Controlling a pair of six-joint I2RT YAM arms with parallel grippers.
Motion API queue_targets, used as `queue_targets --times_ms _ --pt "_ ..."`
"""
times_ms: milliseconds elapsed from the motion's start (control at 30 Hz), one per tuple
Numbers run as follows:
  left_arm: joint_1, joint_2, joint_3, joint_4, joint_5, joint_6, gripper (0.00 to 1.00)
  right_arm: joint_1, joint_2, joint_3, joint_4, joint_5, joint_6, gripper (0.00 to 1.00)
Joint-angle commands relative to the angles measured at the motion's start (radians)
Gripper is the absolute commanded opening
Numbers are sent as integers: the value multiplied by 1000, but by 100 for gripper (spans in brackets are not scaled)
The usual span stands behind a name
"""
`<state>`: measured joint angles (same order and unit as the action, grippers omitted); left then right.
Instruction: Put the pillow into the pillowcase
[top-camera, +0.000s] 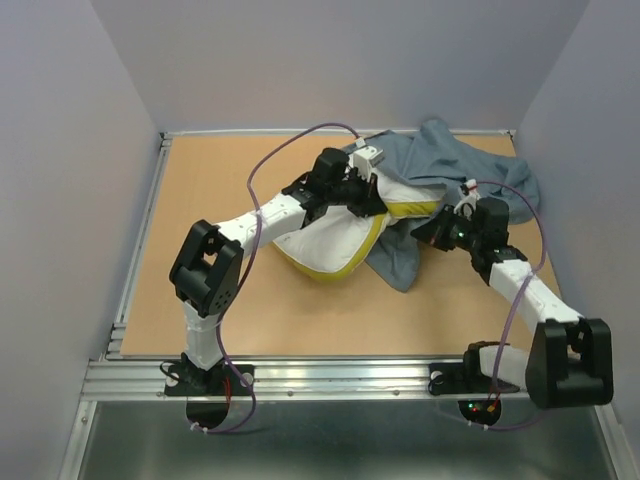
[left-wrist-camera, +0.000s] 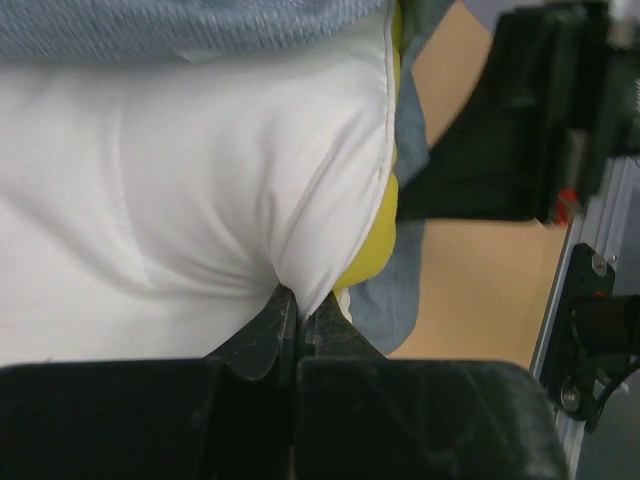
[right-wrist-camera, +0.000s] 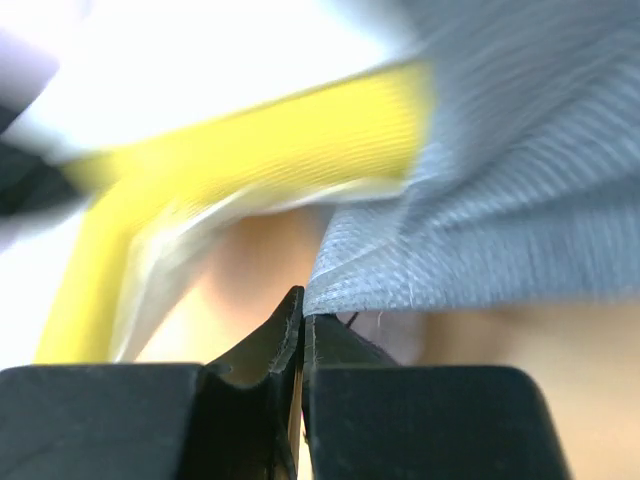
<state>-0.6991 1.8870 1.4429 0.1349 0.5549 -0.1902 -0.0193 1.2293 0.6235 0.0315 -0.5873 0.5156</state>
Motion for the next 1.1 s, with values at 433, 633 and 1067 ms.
queue_targets --times_ms 433,633,1067 --pt "-14 -48 -200 180 -63 -6 0 395 -312 42 -93 -253 15 16" --pt "-83 -101 -349 75 97 153 0 392 -310 275 -348 -67 -121 56" --pt "-313 -453 -452 -325 139 716 54 384 155 637 -386 449 -428 72"
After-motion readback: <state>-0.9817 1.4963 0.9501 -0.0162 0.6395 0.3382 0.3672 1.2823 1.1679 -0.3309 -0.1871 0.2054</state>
